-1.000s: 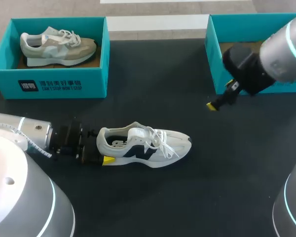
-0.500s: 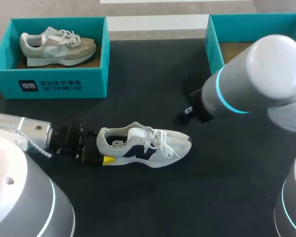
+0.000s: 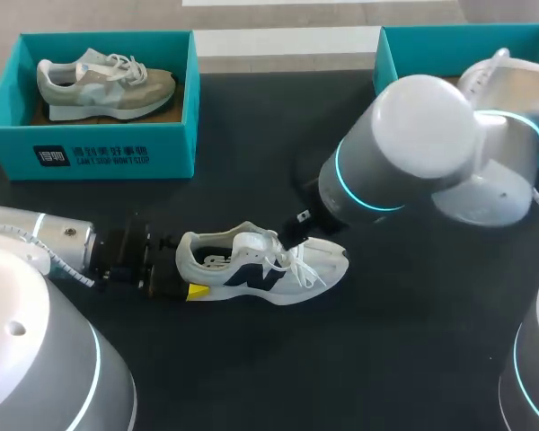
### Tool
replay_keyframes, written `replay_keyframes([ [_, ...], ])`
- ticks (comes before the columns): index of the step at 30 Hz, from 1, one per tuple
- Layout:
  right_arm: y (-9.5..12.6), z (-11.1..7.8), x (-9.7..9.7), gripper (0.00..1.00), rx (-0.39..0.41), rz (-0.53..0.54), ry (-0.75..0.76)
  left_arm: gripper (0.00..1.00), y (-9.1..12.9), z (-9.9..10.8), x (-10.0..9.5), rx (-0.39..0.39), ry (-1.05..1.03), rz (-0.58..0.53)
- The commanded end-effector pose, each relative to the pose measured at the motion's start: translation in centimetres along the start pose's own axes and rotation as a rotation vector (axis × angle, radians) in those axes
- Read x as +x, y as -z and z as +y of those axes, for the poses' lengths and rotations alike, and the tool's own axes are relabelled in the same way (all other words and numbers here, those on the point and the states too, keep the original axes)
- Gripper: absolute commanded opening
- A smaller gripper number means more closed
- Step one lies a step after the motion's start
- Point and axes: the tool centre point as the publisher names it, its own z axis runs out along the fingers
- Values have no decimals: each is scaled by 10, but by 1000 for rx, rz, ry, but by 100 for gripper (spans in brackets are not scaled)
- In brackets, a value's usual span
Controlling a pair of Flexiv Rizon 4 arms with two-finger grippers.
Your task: Take the shoe out of the shoebox, open the shoe tongue, remove and reinsert the insole, then place the shoe into the shoebox
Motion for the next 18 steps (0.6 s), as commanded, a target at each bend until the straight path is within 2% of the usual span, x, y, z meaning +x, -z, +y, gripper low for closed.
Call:
replay_keyframes([
  [1,-20,3,4,100,3,-2,0,0,-3,7,-2,-2,0,3],
  [12,-20,3,4,100,3,-2,0,0,-3,7,-2,-2,0,3],
  [14,-22,6,12,100,29,-22,-34,0,-3,7,-2,-2,0,3],
  [15,-22,9,16,100,77,-17,-57,0,-3,7,-2,-2,0,3],
  [18,-17,13,20,100,103,-6,-96,0,-3,7,-2,-2,0,3],
])
